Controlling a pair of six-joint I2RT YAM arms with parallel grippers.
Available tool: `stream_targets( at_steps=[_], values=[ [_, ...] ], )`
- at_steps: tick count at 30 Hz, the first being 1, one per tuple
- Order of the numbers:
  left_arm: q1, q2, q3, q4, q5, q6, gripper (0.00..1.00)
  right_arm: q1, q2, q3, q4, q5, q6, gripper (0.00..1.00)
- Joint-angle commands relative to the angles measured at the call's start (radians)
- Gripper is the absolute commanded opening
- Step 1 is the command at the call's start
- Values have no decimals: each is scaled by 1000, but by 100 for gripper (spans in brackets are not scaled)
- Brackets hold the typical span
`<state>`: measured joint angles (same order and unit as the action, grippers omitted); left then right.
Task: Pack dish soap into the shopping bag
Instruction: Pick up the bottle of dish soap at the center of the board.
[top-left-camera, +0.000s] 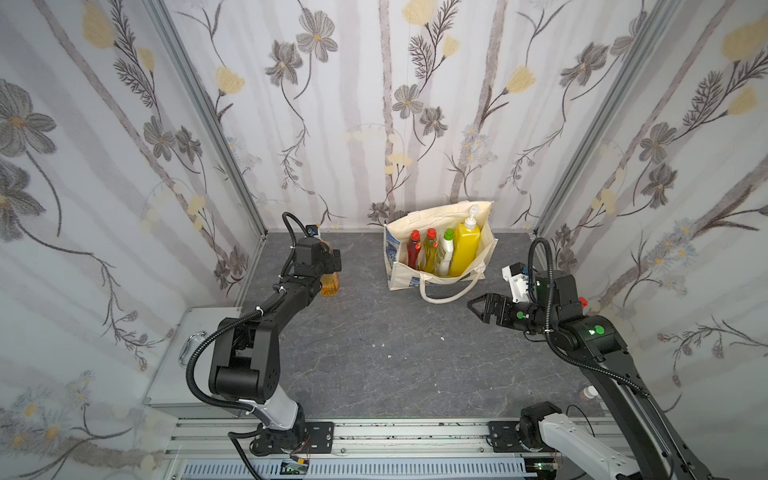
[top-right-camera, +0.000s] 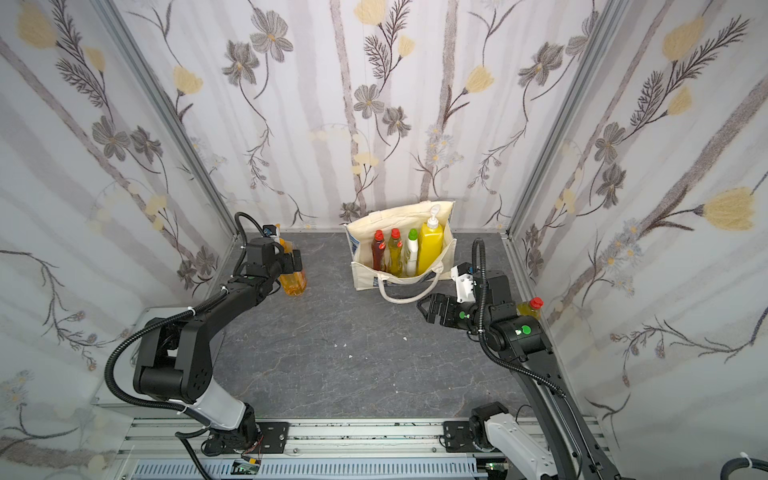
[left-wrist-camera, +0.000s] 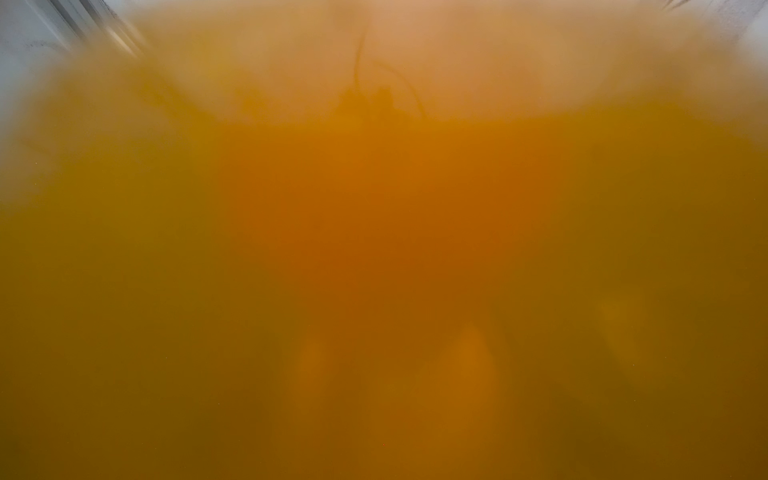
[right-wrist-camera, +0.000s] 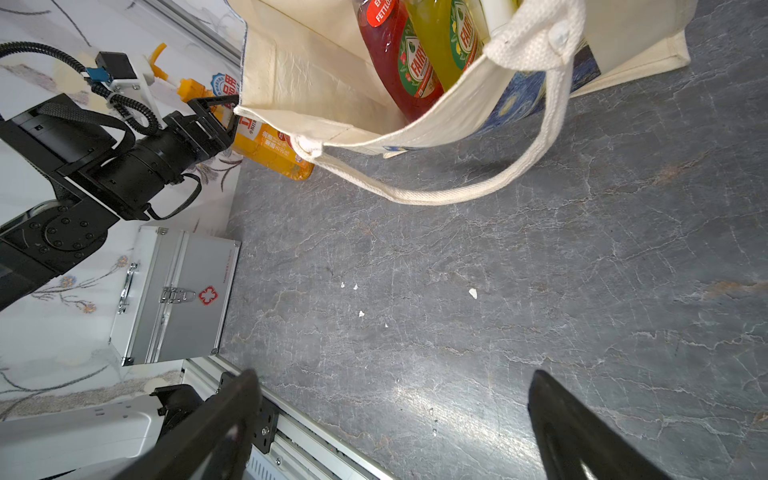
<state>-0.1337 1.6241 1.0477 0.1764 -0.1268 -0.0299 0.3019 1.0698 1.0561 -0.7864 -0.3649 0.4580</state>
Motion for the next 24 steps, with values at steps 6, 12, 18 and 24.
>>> stream_targets(
  at_steps=[6,12,18,24],
  values=[
    [0,-14,-12,14,7,-27,100,0,25,22,0,7,-26,100],
    [-4,-68,-58,20,6,-48,83,-1,23,19,1,6,-33,100],
    [-6,-91,-78,7,-2,-46,74,-1,19,10,1,2,-39,100],
    [-7,-88,-76,6,15,-45,63,-2,15,8,-2,3,-42,100]
  ],
)
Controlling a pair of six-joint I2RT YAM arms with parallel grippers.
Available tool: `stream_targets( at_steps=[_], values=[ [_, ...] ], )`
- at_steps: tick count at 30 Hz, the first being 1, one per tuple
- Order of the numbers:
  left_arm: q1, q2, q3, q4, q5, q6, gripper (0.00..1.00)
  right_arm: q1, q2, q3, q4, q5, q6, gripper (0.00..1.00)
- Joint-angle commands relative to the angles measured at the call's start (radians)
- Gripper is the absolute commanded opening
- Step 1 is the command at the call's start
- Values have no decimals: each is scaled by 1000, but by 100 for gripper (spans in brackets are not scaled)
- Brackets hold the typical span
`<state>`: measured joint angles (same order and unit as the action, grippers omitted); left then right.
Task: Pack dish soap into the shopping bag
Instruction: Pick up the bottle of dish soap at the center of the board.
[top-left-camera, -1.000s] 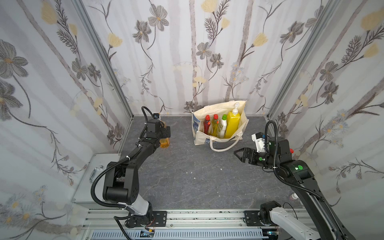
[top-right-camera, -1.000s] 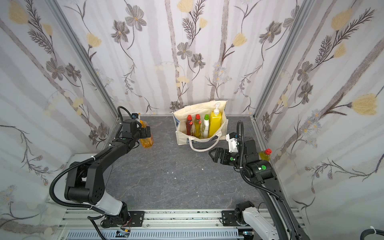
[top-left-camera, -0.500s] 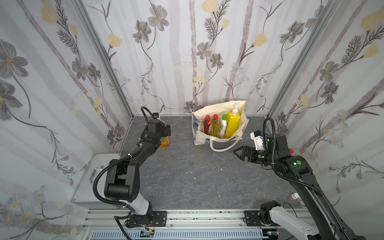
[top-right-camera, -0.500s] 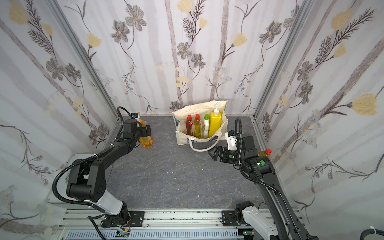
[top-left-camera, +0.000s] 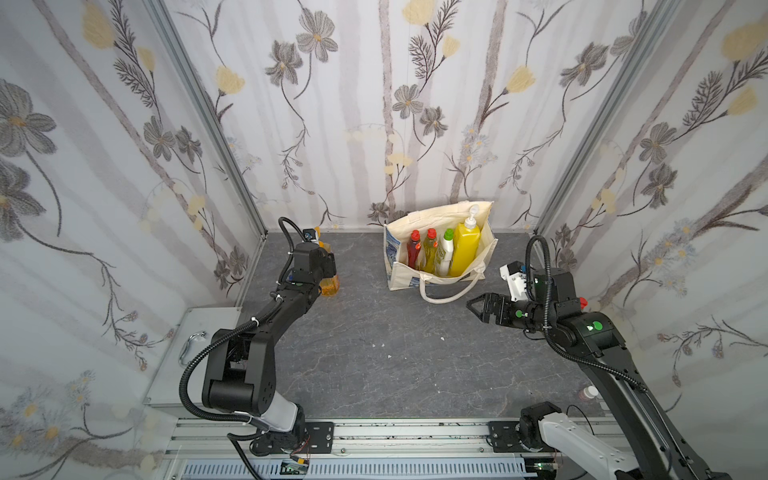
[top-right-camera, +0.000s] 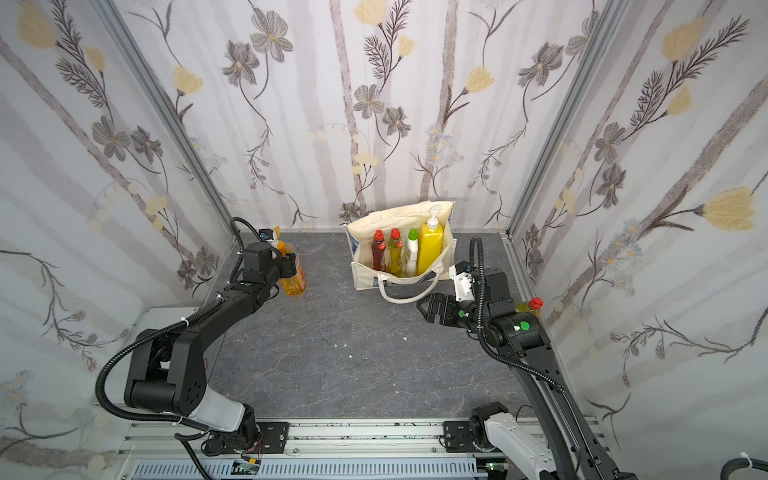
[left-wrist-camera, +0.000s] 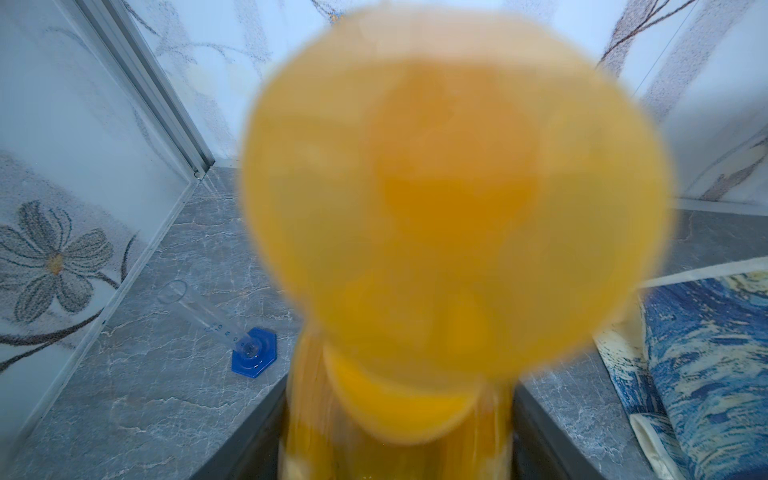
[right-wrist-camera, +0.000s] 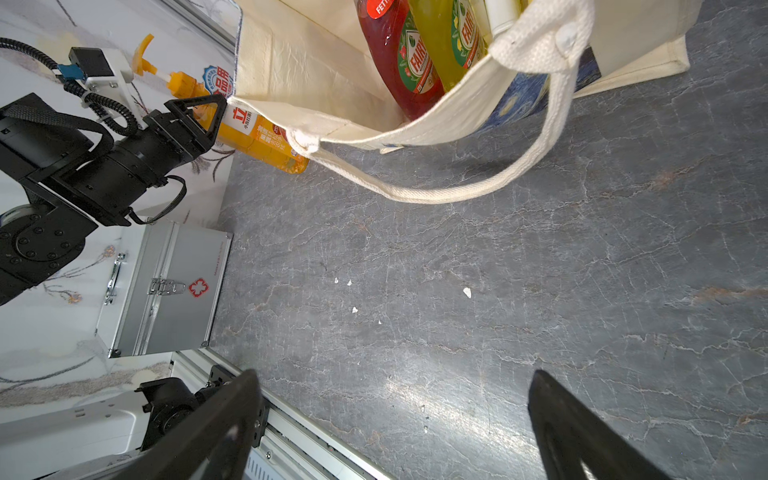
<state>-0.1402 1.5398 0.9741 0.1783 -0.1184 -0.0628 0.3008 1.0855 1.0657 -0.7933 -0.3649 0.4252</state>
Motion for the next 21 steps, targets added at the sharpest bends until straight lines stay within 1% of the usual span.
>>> stream_targets(
  at_steps=[1,3,4,12,19,21],
  values=[
    [1,-2,2,2,9,-11,62,-2,-1,-1,5,3,-11,100],
    [0,2,19,-17,20,-12,57,-3,2,-1,6,2,-13,100],
    [1,0,31,-32,29,-17,56,-2,3,-1,10,3,-13,100],
    [-5,-42,137,-156,43,-55,57,-5,-2,-3,51,-12,4,100],
    [-9,-75,137,-185,46,-49,54,-4,-26,-16,49,-19,3,100],
    [-9,-88,130,-189,49,-49,47,-3,-30,-23,50,-20,4,100]
  ],
)
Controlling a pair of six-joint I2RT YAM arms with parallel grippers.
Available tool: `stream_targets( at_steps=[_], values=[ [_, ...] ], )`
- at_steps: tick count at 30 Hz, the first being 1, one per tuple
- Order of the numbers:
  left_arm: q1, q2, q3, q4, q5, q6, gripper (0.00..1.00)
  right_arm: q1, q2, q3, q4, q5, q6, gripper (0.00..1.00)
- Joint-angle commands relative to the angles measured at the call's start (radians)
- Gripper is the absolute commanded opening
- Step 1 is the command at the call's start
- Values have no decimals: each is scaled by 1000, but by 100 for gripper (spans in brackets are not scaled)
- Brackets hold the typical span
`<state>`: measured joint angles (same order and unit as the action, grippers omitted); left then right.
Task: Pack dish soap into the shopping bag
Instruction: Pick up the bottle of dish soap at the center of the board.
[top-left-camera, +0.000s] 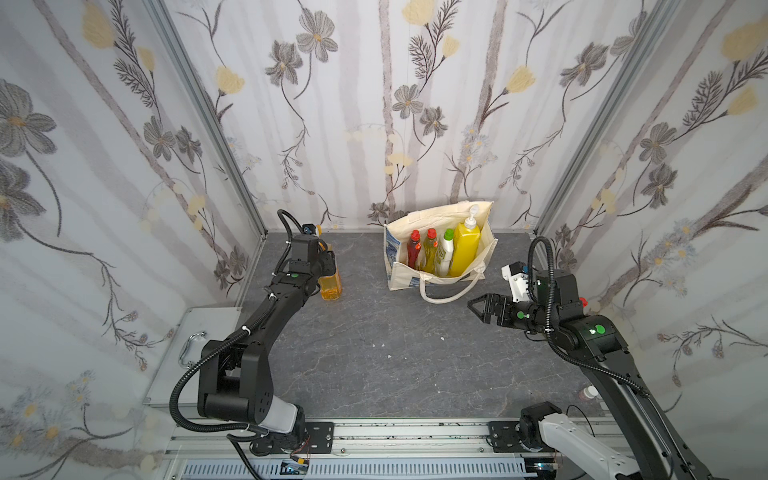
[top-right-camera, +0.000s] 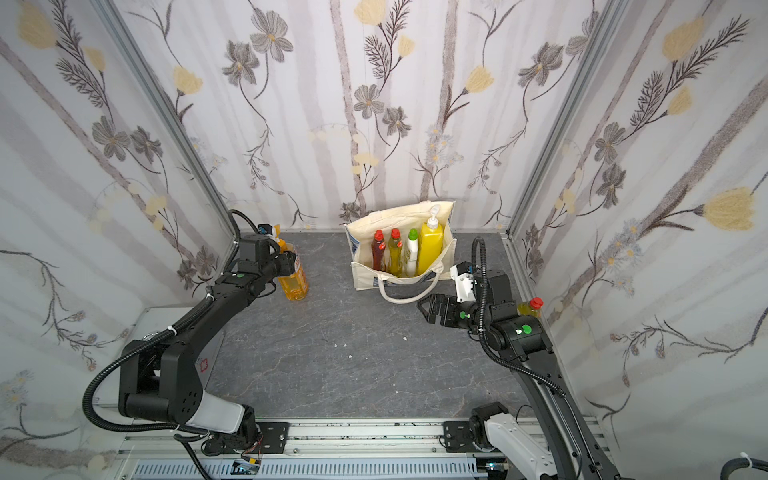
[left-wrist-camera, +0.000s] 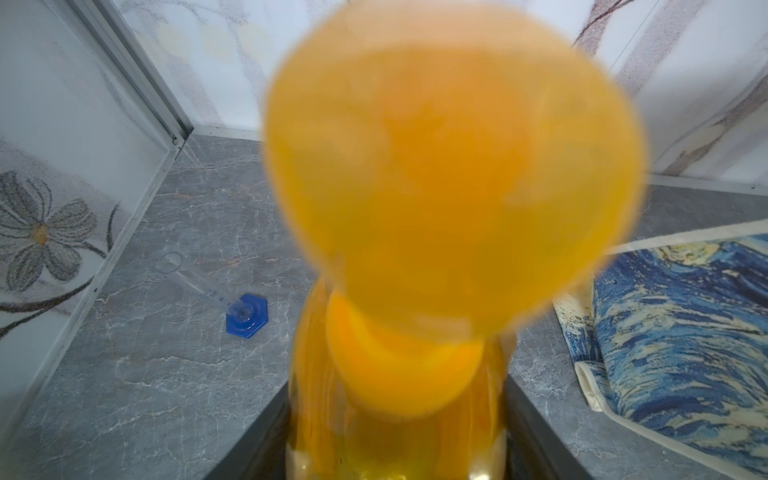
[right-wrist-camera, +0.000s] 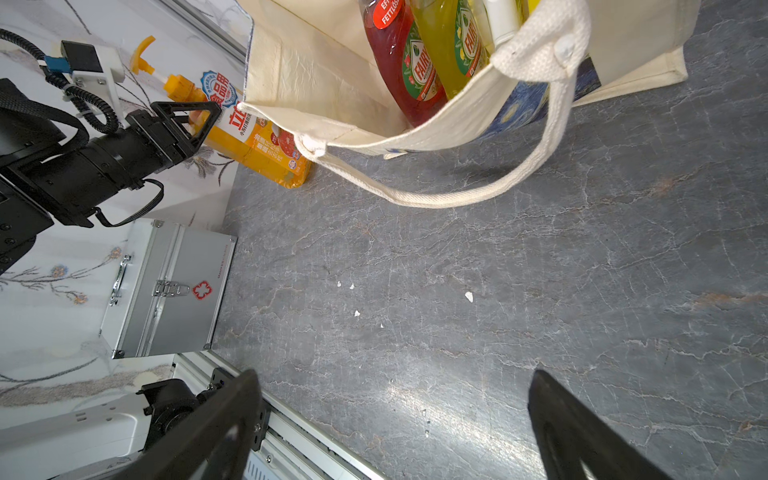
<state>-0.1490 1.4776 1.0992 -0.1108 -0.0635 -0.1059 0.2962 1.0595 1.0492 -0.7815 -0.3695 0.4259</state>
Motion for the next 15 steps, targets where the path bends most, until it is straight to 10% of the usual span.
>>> stream_targets(
  at_steps=[1,15],
  values=[
    [0,-32,4,97,-2,-6,47,1,-5,-10,40,-18,4,100],
    [-73,-108,91,-29,-10,-34,51,0,-36,-40,51,-12,20,100]
  ],
)
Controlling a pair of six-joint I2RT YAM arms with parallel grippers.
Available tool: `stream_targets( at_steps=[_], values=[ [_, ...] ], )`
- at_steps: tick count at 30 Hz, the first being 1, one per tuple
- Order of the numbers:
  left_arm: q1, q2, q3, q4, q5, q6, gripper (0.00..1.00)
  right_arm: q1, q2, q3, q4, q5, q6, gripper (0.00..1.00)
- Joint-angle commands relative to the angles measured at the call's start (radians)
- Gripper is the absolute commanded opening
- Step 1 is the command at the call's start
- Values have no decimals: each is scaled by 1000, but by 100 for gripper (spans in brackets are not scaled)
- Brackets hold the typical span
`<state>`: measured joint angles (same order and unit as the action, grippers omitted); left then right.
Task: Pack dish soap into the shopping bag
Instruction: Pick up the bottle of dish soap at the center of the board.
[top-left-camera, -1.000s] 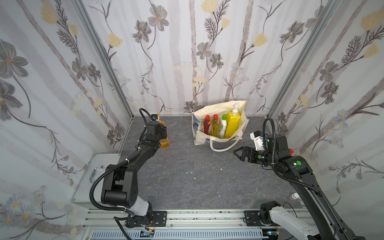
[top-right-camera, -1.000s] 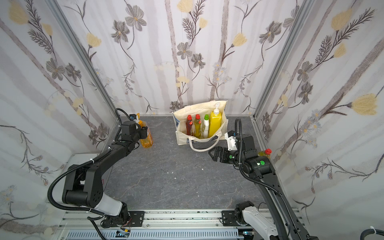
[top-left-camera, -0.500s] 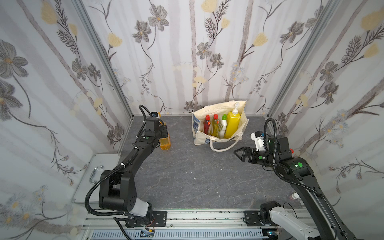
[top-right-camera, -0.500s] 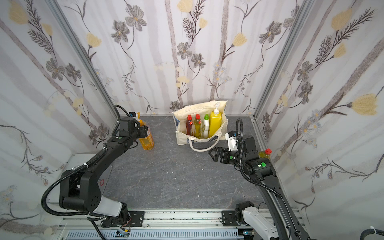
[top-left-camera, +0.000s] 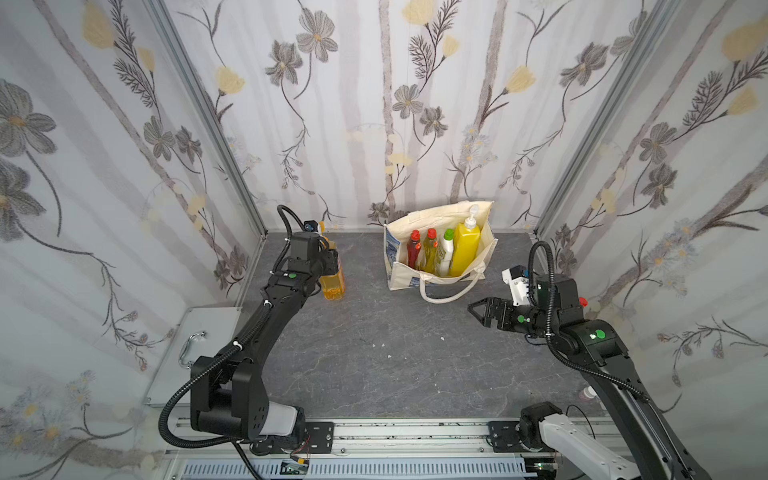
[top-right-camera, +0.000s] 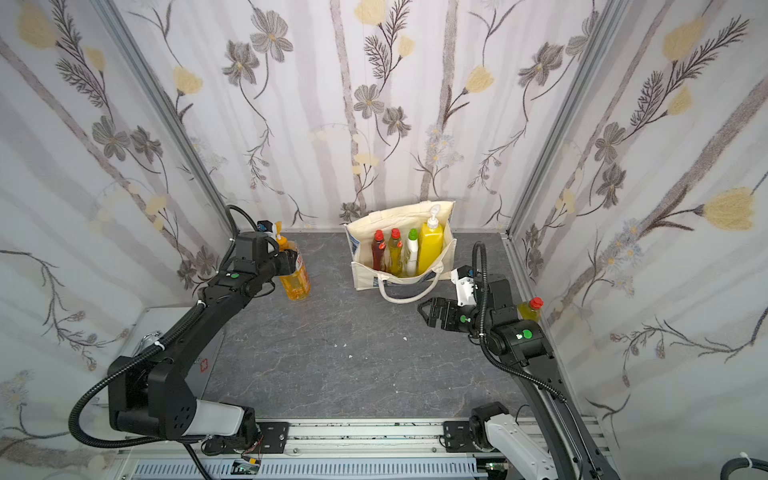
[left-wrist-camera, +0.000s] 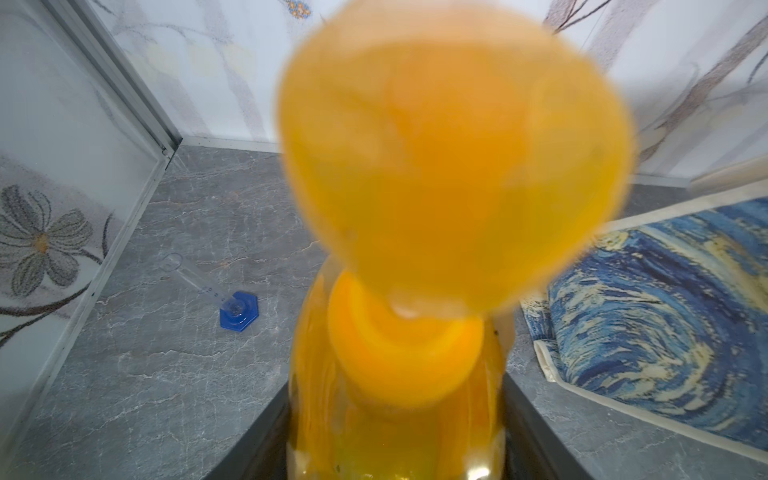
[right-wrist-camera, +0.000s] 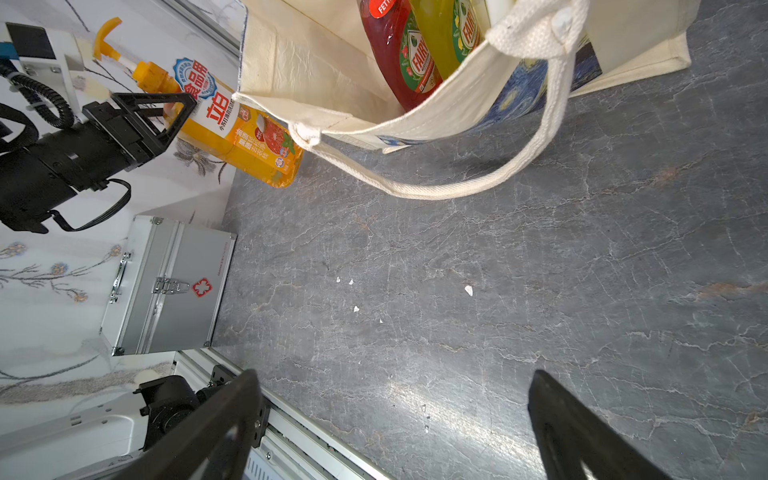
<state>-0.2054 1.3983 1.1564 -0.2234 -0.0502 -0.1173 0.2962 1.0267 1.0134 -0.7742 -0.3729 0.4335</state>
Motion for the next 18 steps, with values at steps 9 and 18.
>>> stream_targets(
  at_steps=[9,18],
  values=[
    [-130,-63,229,-176,-122,-66,50,-1,-7,-15,80,8,18,100],
    [-198,-92,393,-261,-153,-155,50,0,-19,-48,132,14,45,100]
  ],
)
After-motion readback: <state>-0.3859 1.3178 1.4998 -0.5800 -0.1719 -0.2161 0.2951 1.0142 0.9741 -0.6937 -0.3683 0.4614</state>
